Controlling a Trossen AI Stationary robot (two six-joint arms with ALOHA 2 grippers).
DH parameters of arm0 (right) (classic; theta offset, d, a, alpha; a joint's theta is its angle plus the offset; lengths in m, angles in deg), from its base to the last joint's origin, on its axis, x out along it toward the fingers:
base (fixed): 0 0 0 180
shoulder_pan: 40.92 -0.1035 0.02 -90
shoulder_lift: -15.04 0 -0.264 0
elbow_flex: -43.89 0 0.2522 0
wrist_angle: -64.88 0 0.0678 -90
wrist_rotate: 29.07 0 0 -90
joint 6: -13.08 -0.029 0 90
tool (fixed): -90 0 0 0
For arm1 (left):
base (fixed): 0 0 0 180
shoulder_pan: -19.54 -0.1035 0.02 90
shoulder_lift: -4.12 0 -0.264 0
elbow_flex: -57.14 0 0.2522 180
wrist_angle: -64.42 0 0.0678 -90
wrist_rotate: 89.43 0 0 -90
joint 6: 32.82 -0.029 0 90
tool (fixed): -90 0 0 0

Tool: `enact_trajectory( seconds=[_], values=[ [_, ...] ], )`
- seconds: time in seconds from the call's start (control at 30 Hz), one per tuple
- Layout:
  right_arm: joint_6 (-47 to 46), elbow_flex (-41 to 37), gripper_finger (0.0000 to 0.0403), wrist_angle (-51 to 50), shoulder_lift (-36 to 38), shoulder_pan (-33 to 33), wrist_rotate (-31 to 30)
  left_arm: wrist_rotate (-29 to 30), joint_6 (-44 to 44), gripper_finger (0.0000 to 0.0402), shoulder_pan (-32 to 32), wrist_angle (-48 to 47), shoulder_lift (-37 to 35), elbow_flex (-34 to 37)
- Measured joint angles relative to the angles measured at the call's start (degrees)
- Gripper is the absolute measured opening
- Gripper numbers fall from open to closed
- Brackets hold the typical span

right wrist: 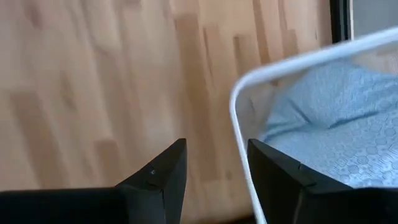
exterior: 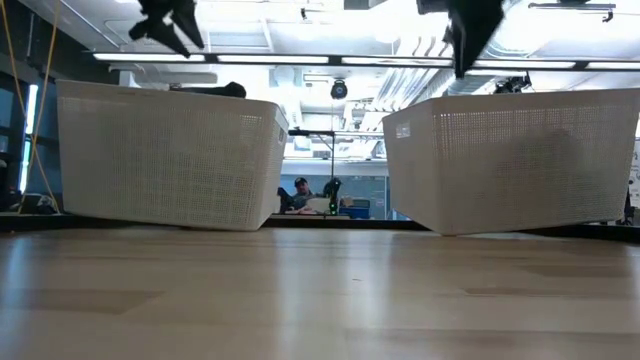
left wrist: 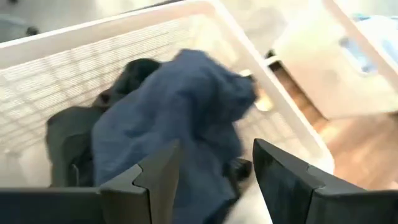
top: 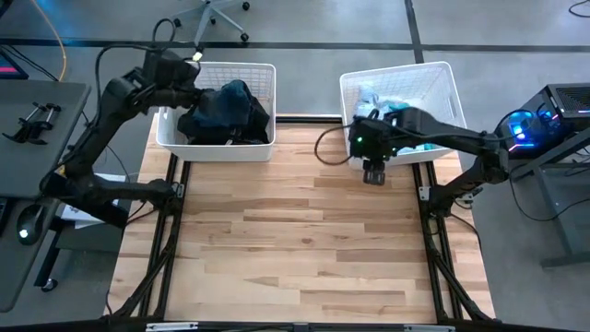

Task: Sort clothes
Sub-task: Adjust the right white laundry organizer

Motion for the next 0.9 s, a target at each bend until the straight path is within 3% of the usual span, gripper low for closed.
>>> enact_trajectory(
  seconds=[0.2,0.27,0.37,0.53,0.9],
  values=[
    [3.1,-9.8,0.0154,5.8,-0.1,0.3,-9.7,0.4,0.1,0.0188,5.3,0.0,-2.8,0.0],
    [3.8,-12.0,0.0144,8.6,-0.1,0.3,-10.3,0.5,0.1,0.0188,6.7,0.0,-2.8,0.0],
    [4.2,-14.1,0.0109,12.4,-0.1,0.3,-8.1,0.7,0.1,0.0188,8.3,0.0,-2.8,0.0],
    [4.0,-13.4,0.0014,15.5,0.0,0.3,-5.0,0.8,0.1,0.0188,10.3,0.2,-2.5,0.8],
    [-0.2,-6.5,0.0006,24.8,-0.1,0.2,2.0,0.9,0.0,0.0188,14.2,0.4,-1.2,0.9]
  ],
)
